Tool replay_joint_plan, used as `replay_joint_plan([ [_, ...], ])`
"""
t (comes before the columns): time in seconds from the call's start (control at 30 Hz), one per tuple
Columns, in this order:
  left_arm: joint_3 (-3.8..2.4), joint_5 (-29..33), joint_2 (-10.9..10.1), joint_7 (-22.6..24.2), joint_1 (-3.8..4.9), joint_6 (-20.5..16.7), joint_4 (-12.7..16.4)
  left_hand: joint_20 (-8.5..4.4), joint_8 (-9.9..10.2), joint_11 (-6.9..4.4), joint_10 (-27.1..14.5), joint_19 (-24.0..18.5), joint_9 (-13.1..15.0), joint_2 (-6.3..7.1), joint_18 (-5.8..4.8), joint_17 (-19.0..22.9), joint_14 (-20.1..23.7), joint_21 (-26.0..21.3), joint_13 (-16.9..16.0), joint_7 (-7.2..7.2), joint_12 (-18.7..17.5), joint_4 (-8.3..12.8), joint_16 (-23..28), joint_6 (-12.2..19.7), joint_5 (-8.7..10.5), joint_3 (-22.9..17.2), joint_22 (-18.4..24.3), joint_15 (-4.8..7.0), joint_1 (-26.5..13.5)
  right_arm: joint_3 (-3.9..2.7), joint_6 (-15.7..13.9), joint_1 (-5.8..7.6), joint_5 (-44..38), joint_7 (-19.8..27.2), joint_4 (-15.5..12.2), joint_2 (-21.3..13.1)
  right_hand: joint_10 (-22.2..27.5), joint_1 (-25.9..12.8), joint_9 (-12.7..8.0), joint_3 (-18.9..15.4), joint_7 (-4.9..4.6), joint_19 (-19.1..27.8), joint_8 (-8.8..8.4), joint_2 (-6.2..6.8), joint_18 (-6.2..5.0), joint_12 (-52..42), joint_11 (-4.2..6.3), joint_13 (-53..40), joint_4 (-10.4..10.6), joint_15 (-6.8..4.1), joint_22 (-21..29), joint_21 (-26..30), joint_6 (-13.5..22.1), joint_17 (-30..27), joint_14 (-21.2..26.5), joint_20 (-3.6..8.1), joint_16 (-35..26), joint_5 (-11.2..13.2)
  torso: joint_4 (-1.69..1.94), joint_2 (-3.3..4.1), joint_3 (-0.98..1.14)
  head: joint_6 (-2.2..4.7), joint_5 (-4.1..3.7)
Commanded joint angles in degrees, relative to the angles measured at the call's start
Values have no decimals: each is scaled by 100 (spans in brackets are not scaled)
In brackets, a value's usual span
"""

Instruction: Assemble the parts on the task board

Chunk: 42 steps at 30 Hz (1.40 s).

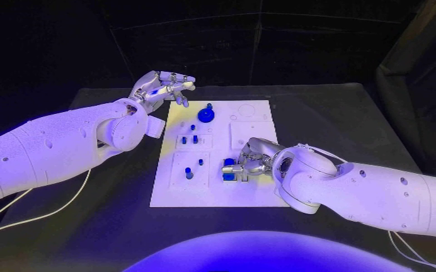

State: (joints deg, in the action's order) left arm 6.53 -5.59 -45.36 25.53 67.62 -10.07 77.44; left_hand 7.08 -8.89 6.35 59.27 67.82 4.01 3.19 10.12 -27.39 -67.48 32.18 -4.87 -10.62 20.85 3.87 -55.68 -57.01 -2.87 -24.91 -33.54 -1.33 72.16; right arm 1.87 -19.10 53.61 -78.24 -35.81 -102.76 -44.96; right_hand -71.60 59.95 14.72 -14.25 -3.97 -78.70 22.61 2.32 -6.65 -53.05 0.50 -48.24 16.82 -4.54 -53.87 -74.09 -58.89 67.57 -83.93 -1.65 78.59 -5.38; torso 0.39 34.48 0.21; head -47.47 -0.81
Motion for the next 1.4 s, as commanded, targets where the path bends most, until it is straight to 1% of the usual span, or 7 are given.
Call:
replay_joint_plan([
  [0.03, -4, 17, 7, 1, 9, 82, 3, -11, -26, -7, -29, 43, -6, 18, 29, 6, 47, -18, -7, 0, 24, 27, -26, 40, 10, 18, 7, -5, 24, -5, -201, 9, -251, -72, 1, 1, 96, -249, 36, 293, -10, 50, -24, 388, 35, 200, -21, 168, 21, 22, 49, 41, 75, -42, -209, -12, -45, 183, -4, -2, 3, 6, -1],
  [0.23, -4, 17, 6, 0, 9, 86, -2, -10, -25, -4, -39, 42, -7, 21, 28, 9, 51, -22, -5, -3, 25, 29, -27, 48, 9, 21, 10, -7, 22, -5, -258, 9, -310, -32, -18, -20, 176, -414, 61, 377, -24, 65, -18, 631, 29, 366, -34, 309, 27, 32, 88, 69, 127, -106, -193, -20, -101, 221, -7, 1, 5, 6, -9],
  [0.37, -3, 17, 5, -2, 9, 95, -1, -10, -25, -4, -39, 42, -7, 21, 28, 9, 51, -22, -5, -3, 25, 29, -27, 48, 9, 21, 10, -7, 22, -5, -245, 9, -325, 145, -63, -65, 133, 115, 102, 594, -19, 52, 18, 406, 33, 342, -34, 257, -17, 31, 59, 62, 142, -69, -208, -23, -97, 29, -6, -2, 10, 2, -10],
  [0.53, -3, 17, 5, -4, 9, 100, -8, -10, -25, -4, -39, 42, -7, 21, 28, 9, 51, -22, -5, -3, 25, 29, -27, 48, 9, 21, 10, -7, 22, -5, -95, 9, -374, 271, -103, -100, 48, 897, 158, 716, -6, 23, 80, 250, 44, 226, -14, 106, -413, 17, -12, 34, 137, -18, -223, -8, -83, -332, -6, -2, 5, -7, -18],
  [0.73, -2, 17, 11, -6, 8, 106, -13, -9, -26, -2, -46, 41, -8, 23, 27, 12, 55, -26, -5, -5, 28, 30, -27, 54, 9, 24, 12, -9, 22, -5, 101, 9, -610, 244, -67, -51, -40, 1361, 208, 750, 3, 5, 140, 113, 55, 89, 1, -68, -754, 5, -75, 9, 125, 33, -234, 3, -66, -289, 0, 5, 4, -19, -33],
  [1.1, -1, 17, 2, -15, 8, 102, -10, -9, -26, -2, -46, 41, -8, 23, 27, 12, 55, -26, -5, -5, 28, 30, -27, 54, 9, 24, 12, -9, 22, -5, -242, 9, -661, 322, -47, -62, -69, 1103, 248, 523, 8, 4, 182, -10, 55, 74, -1, -113, -675, 6, -77, 12, 141, 53, -236, 0, -71, -299, -7, 3, 4, -42, -23],
  [1.4, -1, 17, -38, -25, 8, 101, 9, -9, -26, -2, -46, 41, -8, 23, 27, 12, 55, -26, -5, -5, 28, 30, -27, 54, 9, 24, 12, -9, 22, -10, -646, 19, -60, 1026, -441, -768, -188, 1113, 237, 381, -19, -61, 114, -148, 84, -186, -15, -413, -617, 13, -252, -78, 274, 299, -286, 0, 65, -872, -28, -12, -4, -33, -64],
])
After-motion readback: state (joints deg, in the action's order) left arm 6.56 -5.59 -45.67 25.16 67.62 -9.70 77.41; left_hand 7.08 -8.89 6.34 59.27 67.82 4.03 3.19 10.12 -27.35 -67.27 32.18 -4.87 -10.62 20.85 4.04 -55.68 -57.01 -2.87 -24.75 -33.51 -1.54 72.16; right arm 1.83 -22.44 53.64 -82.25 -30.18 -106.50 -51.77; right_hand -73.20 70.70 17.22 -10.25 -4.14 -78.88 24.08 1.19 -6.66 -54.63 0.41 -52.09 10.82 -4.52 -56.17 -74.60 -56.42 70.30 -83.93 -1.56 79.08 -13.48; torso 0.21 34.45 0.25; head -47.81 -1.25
